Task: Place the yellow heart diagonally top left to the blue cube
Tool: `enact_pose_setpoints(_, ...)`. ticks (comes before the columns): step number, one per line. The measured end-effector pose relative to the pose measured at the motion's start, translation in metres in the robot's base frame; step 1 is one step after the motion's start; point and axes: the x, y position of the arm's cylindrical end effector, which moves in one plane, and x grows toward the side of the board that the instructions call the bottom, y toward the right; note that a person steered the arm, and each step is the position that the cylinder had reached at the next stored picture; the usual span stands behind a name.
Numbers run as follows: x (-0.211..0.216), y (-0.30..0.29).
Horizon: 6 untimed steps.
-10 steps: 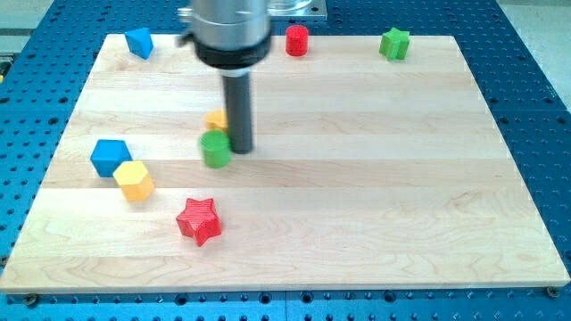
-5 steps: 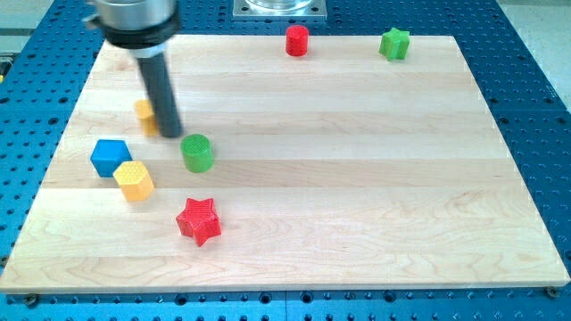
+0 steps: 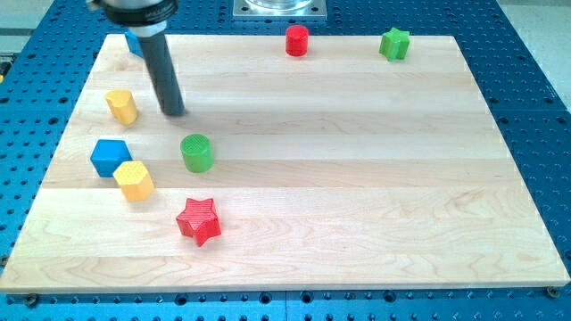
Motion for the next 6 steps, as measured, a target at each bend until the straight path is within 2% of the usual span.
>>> enact_pose_setpoints(1,0.013,-0.044)
enact_pose_setpoints(2,0.053,-0.049)
enact_pose_setpoints(3,0.025,-0.033)
enact_pose_setpoints(4,-0.006,-0.068)
enact_pose_setpoints(5,0.043,-0.082)
enact_pose_setpoints(6,0.045,-0.081)
